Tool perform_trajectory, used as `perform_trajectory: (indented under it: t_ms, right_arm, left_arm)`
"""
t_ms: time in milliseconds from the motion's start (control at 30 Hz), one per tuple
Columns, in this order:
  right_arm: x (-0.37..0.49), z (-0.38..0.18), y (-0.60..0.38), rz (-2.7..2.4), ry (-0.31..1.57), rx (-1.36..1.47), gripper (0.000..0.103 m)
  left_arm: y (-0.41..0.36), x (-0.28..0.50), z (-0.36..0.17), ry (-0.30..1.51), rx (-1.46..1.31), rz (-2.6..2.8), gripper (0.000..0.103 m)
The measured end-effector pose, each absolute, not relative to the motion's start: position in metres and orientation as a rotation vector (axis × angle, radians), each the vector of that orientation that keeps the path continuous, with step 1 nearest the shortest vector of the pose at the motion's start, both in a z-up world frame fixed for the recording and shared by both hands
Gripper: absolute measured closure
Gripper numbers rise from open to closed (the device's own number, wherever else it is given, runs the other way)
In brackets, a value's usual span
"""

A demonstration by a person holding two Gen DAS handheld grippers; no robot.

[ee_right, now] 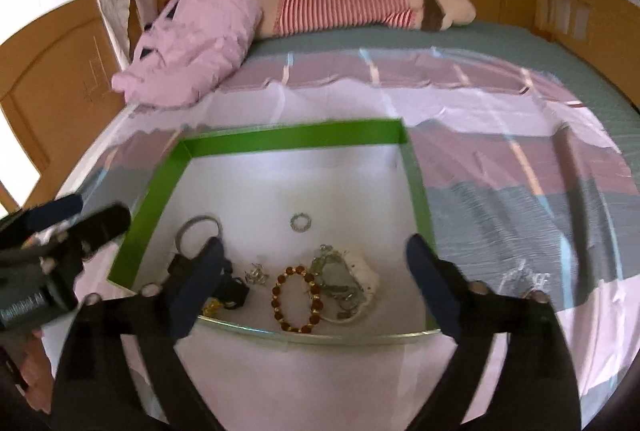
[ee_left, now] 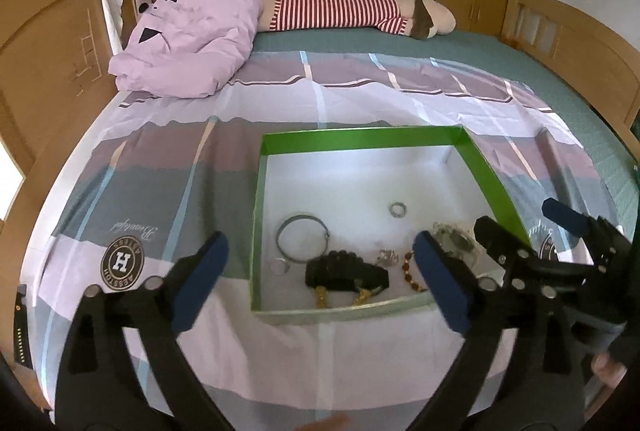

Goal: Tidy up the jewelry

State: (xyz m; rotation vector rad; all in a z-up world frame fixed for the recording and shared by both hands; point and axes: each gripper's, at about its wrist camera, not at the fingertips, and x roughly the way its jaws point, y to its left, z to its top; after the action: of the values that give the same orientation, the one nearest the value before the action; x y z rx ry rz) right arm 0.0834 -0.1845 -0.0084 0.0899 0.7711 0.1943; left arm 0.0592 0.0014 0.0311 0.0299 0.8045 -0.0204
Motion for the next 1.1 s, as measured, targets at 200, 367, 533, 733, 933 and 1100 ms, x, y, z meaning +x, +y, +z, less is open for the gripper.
perform_trajectory:
  t_ms: [200, 367, 533, 733, 933, 1100]
  right_arm:
    - [0.076, -0.007, -0.184, 0.13, 0.765, 0.038, 0.001]
    - [0.068, -0.008, -0.181, 0.089, 0.758, -0.035, 0.001]
    - [0.067, -0.006, -0.187, 0.092, 0.762, -0.008, 0.001]
    - [0.067, -0.008, -0.188, 0.096, 0.776, 0.0, 0.001]
    - [0.065, -0.005, -0.192, 0.096, 0.773, 0.024, 0.001]
    - [0.064, -0.006, -0.192, 0.094, 0.774, 0.012, 0.001]
  left_arm:
    - [0.003, 0.051, 0.028, 0.798, 0.004, 0.031, 0.003]
    - [-0.001, 0.047, 0.028, 0.795, -0.019, 0.028, 0.002]
    - [-0.005, 0.047, 0.023, 0.805, 0.026, 0.038, 0.002]
    - [-0.008, 0.049, 0.02, 0.818, 0.019, 0.031, 0.002]
    - [-0.007, 0.05, 0.019, 0.825, 0.007, 0.035, 0.002]
    - [-0.008, 0.05, 0.019, 0.825, 0.014, 0.035, 0.002]
